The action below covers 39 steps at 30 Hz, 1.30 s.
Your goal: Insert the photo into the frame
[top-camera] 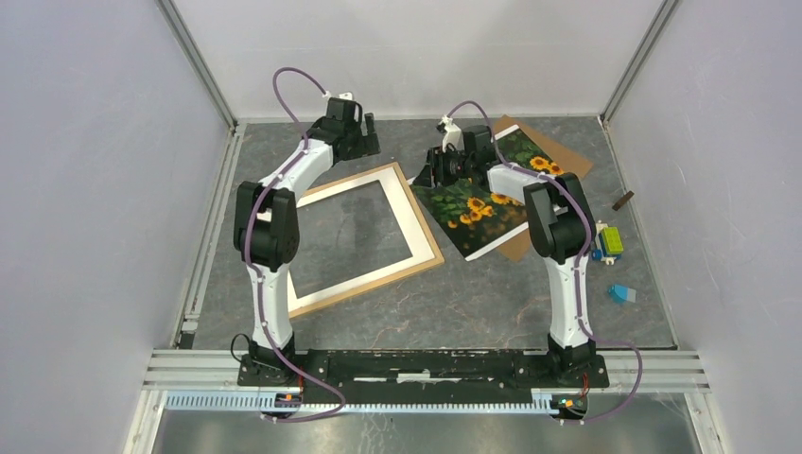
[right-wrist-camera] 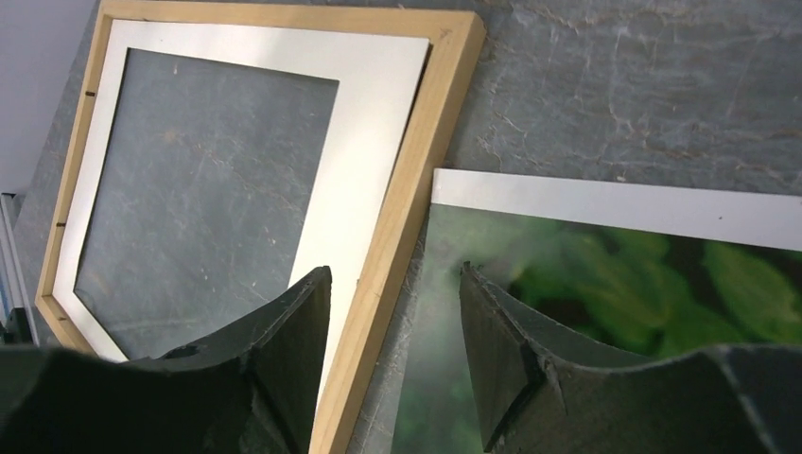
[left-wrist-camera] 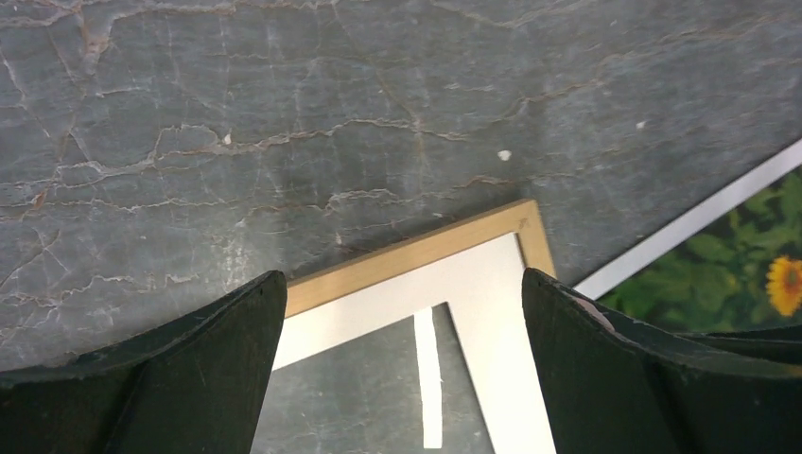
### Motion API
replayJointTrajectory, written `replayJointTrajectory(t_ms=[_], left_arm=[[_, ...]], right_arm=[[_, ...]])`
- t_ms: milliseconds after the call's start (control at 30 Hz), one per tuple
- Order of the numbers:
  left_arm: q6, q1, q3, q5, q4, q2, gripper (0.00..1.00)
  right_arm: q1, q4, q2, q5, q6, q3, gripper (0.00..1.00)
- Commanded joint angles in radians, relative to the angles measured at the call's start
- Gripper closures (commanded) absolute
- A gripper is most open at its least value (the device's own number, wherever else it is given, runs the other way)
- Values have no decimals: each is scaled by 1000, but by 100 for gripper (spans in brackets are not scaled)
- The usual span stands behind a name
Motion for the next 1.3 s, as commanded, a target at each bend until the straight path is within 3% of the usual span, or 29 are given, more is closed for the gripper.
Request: replayJointTrajectory(t_ms=[0,267,1267], left_arm=[[68,13,104,20,-123,76,0],[6,21,102,82,-116,143,0],[-69,20,-100,165,-63,40,0]], right_arm=[[-2,26,33,-41,54,61,43],[8,-13,103,-44,86,130,61],[16,-30,117,-44,83,148,67]])
